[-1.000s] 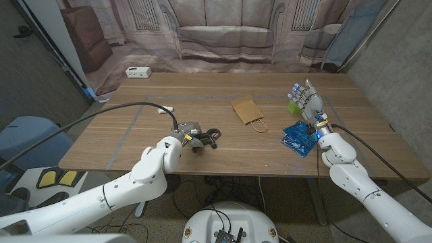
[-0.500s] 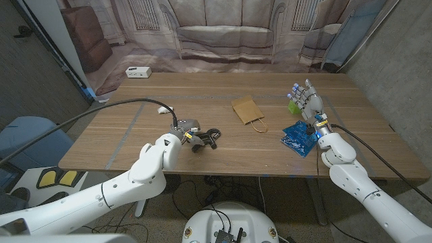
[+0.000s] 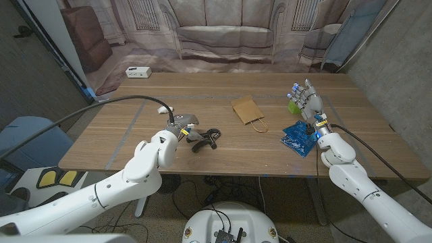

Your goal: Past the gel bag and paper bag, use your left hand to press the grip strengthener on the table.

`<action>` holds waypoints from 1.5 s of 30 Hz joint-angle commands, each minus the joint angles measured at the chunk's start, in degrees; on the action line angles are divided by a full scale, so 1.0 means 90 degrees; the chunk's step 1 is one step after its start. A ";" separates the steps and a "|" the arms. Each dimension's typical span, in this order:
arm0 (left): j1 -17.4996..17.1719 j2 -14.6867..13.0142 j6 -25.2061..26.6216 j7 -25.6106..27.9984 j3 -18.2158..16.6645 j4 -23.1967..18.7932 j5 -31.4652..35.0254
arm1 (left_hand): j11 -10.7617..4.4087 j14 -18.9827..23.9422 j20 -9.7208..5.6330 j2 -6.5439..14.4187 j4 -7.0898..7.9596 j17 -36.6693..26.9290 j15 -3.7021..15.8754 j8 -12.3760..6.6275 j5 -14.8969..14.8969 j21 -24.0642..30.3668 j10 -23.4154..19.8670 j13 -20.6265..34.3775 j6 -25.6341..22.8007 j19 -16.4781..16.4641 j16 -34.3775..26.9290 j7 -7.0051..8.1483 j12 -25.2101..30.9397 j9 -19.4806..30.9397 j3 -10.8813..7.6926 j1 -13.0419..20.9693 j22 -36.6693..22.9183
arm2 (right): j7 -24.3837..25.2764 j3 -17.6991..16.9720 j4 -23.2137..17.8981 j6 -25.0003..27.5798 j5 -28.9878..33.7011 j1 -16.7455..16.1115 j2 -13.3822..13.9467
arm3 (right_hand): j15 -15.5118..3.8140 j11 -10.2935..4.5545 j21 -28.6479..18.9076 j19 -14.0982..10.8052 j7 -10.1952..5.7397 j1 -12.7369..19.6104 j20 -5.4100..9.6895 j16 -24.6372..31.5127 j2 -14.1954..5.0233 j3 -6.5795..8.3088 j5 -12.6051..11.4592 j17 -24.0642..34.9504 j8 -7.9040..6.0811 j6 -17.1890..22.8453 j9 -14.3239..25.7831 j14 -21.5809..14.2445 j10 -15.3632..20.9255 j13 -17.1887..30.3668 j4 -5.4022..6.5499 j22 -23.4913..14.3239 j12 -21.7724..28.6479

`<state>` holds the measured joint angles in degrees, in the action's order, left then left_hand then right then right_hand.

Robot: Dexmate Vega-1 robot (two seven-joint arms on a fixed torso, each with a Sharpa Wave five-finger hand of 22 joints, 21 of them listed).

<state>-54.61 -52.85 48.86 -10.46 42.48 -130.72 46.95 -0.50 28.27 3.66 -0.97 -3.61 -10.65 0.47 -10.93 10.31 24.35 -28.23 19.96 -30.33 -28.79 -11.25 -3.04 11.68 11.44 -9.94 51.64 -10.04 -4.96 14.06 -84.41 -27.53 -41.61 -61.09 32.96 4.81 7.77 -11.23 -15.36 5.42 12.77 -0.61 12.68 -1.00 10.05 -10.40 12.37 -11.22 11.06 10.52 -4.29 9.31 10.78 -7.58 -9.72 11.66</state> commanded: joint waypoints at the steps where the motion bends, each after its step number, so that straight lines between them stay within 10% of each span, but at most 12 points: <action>1: -0.0533 0.0022 -0.0188 0.0812 -0.0671 -0.0170 -0.0333 | -0.0026 0.0118 -0.0082 0.0014 0.0038 -0.0008 0.0031 -0.0075 -0.0012 -0.0013 -0.0145 0.0001 -0.0149 -0.0069 -0.0045 0.0010 0.0081 0.0004 0.0046 -0.0129 -0.0017 | -0.0002 0.0021 -0.0017 -0.0056 0.0051 0.0001 -0.0009 | -0.0005 0.0004 0.0008 -0.0060 0.0000 0.0050 -0.0011 -0.0042 -0.0025 -0.0024 -0.0031 0.0018 0.0011 0.0036 0.0012 -0.0036 0.0044 0.0036 0.0013 -0.0020 -0.0019; 23: -0.1128 0.0251 -0.0884 0.2387 -0.1620 -0.0145 -0.1656 | 0.0095 0.0275 -0.0105 0.0145 0.0197 -0.0011 -0.0007 -0.0028 -0.0012 -0.0075 -0.0215 -0.0100 -0.0123 -0.0145 -0.0064 0.0032 0.0073 -0.0019 0.0101 -0.0488 -0.0031 | 0.0022 -0.0073 -0.0143 -0.0187 -0.0034 -0.0236 -0.0004 | -0.0001 0.0008 0.0007 -0.0063 0.0011 0.0042 -0.0002 -0.0045 -0.0020 -0.0037 -0.0029 0.0020 0.0014 0.0031 0.0012 -0.0033 0.0034 0.0036 0.0017 -0.0020 -0.0025; 45: -0.1046 0.0701 -0.3481 0.2961 -0.2480 0.0988 -0.4283 | 0.0357 0.0303 -0.0045 0.0343 0.0514 -0.0020 -0.0219 -0.0010 -0.0033 -0.0185 -0.0344 -0.0261 -0.0061 -0.0104 -0.0052 -0.0179 0.0074 -0.0032 0.0222 -0.1102 -0.0043 | -0.0120 -0.0011 0.0113 -0.0395 -0.0007 -0.0134 -0.0139 | -0.0007 0.0006 0.0007 -0.0067 0.0012 0.0044 0.0003 -0.0045 -0.0026 -0.0044 -0.0031 0.0022 0.0016 0.0028 0.0012 -0.0037 0.0036 0.0036 0.0018 -0.0020 -0.0024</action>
<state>-64.92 -49.02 30.27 13.74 23.18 -127.82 19.59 2.37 30.81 3.07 2.05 0.58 -10.67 -0.93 -11.02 10.32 23.07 -31.34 17.54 -30.79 -29.80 -11.64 -4.22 12.18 11.18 -8.00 42.57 -10.28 -5.45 13.65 -84.43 -30.24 -41.77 -62.88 32.29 4.80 7.77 -11.24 -15.36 5.42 12.77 -0.61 12.36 -1.00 9.82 -10.40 12.37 -11.22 11.05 10.52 -4.29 9.31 10.78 -7.34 -9.72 11.44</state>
